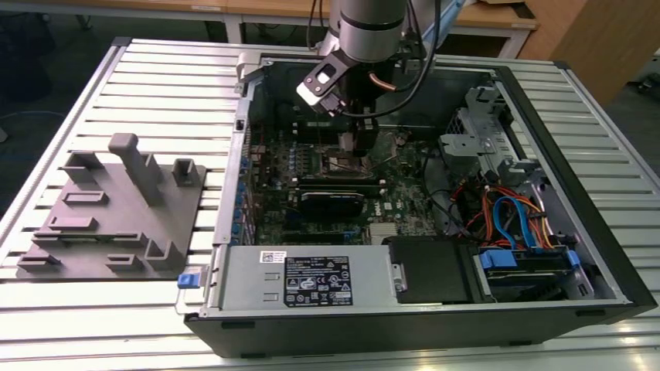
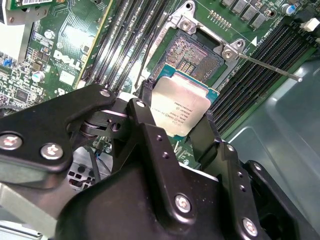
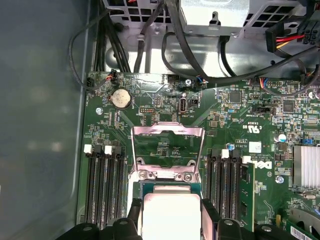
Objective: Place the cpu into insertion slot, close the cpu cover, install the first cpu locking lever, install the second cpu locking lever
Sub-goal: 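Place the cpu into insertion slot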
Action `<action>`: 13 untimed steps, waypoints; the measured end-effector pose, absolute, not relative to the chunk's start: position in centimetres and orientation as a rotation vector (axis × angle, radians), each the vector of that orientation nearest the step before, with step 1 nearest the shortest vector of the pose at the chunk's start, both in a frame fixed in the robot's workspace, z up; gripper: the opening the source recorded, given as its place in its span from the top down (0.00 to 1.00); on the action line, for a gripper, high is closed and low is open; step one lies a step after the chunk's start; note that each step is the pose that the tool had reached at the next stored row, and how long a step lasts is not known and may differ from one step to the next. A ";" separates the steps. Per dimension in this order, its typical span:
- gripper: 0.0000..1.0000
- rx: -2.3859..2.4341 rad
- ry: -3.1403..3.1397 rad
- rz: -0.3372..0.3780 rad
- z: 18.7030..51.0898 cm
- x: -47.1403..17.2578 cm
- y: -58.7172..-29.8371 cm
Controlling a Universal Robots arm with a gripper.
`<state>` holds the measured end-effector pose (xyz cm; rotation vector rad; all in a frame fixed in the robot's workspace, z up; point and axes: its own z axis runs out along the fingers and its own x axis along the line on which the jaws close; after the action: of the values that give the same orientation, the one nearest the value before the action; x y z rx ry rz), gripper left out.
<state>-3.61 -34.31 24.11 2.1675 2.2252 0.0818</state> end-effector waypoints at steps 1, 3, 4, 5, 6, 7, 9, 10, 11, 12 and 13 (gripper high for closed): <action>0.45 2.167 2.225 0.082 24.1 -3.6 -34.3; 0.45 2.167 2.225 0.082 24.1 -3.6 -34.3; 0.45 2.167 2.225 0.082 24.1 -3.6 -34.3; 0.45 2.167 2.225 0.082 23.9 -3.6 -34.3; 0.45 2.167 2.225 0.082 23.8 -3.6 -34.3; 0.45 2.168 2.225 0.082 23.8 -3.6 -34.3; 0.45 2.167 2.225 0.082 23.8 -3.6 -34.3; 0.45 2.168 2.225 0.082 23.8 -3.6 -34.3; 0.45 2.167 2.225 0.082 23.7 -3.6 -34.3; 0.45 2.167 2.225 0.082 23.7 -3.6 -34.3; 0.45 2.167 2.225 0.082 23.7 -3.6 -34.3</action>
<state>-3.61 -34.31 23.71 2.1675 2.2253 0.0817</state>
